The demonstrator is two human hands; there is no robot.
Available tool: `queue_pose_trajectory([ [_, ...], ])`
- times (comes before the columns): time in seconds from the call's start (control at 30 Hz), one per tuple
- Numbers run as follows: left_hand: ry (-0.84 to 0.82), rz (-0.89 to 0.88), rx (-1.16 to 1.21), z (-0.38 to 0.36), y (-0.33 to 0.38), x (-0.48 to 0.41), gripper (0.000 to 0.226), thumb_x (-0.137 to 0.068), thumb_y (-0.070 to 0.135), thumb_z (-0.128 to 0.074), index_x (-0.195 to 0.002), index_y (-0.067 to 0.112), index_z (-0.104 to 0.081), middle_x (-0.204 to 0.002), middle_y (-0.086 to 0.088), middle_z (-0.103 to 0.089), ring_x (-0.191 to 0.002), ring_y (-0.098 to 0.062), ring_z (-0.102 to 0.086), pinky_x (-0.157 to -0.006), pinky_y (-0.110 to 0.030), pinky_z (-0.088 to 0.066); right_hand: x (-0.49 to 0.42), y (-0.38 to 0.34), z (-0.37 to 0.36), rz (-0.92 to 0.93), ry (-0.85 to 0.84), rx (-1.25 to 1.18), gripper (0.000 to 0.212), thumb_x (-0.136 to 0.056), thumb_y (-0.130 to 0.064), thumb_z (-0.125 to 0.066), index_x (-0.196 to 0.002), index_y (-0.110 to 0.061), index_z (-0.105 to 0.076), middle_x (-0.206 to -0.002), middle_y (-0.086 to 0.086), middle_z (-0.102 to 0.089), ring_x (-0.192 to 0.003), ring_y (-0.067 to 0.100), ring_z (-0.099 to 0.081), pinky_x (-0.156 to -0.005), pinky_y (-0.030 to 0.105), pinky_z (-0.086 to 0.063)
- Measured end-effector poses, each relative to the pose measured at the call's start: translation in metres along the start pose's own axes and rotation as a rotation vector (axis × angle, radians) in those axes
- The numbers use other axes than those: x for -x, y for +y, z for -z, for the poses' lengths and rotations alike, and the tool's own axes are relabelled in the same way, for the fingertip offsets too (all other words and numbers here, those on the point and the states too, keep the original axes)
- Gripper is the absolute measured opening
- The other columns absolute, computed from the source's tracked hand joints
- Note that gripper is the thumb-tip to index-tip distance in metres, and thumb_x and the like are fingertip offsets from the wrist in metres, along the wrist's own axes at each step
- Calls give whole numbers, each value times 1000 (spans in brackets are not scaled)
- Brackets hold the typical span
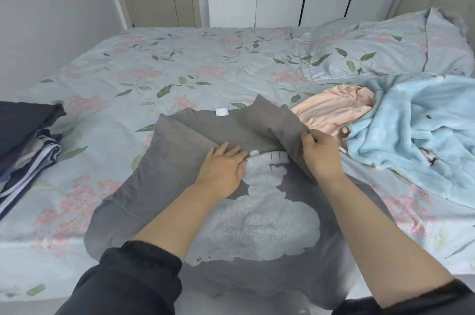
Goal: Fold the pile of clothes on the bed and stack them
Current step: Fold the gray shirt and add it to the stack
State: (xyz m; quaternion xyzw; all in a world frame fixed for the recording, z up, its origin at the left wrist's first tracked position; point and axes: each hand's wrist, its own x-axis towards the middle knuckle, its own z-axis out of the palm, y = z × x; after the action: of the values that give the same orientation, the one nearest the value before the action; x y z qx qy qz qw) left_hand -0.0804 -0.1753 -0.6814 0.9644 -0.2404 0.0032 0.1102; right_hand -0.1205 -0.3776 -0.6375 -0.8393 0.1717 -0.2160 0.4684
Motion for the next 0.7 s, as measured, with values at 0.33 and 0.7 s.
queue_pose_trajectory([
  [0.33,-122,179,-49,0,-16,-117,53,-103,35,-28,-153,22,-12,-161,0,-10,-147,-27,-6,-118,-49,-8,-10,0,-3,-196,-73,-317,52,-84,3,-33,-114,-22,-65,-84,10,-69,-64,31,-58,-64,35,-50],
  [0.7,-54,135,-45,9,-37,-197,35,-93,30,-57,-126,20,-56,-130,-8,-55,-121,-29,-49,-93,-34,-38,-40,27,-10,-567,-274,-683,65,-77,16,-27,-125,-13,-60,-125,11,-59,-110,23,-59,-84,26,-51],
])
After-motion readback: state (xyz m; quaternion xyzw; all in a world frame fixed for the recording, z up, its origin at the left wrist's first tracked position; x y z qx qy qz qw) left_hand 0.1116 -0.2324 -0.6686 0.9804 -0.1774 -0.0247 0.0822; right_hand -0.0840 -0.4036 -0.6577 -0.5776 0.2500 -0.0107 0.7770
